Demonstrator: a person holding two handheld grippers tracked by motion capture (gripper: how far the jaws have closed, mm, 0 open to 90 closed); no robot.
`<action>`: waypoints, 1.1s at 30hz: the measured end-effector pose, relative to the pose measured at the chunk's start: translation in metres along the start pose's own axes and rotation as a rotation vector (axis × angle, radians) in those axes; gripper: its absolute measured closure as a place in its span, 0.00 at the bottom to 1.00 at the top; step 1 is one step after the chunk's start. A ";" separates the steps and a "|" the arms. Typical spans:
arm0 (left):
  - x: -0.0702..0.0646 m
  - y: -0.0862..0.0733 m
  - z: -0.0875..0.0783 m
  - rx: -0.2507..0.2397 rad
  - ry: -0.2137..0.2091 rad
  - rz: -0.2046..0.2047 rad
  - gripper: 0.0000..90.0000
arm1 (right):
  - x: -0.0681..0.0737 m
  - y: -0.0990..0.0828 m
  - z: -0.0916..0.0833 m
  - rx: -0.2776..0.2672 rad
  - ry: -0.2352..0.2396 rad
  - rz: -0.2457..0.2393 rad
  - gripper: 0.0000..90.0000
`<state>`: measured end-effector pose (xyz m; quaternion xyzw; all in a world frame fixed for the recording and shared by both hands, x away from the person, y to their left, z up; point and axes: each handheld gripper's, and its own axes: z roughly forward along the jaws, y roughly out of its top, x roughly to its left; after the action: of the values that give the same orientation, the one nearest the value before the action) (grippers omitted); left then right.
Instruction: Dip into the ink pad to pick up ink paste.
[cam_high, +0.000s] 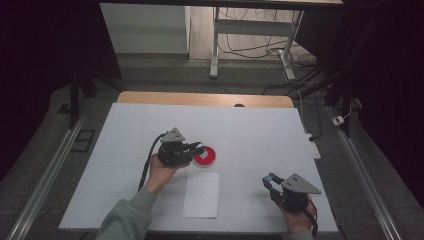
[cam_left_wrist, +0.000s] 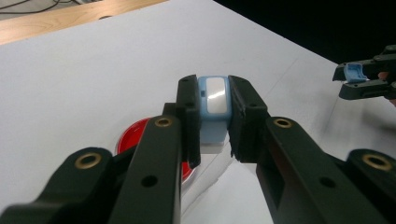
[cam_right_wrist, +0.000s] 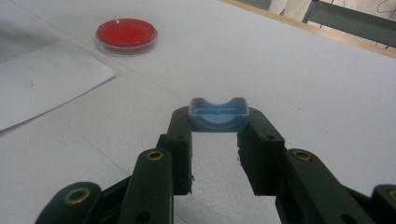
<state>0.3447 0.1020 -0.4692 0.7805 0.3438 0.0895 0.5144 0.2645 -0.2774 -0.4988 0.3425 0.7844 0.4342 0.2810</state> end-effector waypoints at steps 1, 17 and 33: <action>0.000 0.000 0.001 0.000 0.000 0.000 0.84 | 0.000 0.000 0.000 -0.001 0.000 0.000 0.73; 0.008 0.000 0.014 0.043 0.027 0.014 0.84 | 0.001 0.001 0.001 0.003 -0.001 -0.010 0.73; 0.015 -0.003 0.030 0.108 0.062 0.038 0.84 | 0.001 0.000 0.003 0.006 -0.002 -0.015 0.73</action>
<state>0.3694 0.0896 -0.4885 0.8103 0.3489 0.1047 0.4591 0.2661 -0.2745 -0.5002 0.3380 0.7879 0.4294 0.2838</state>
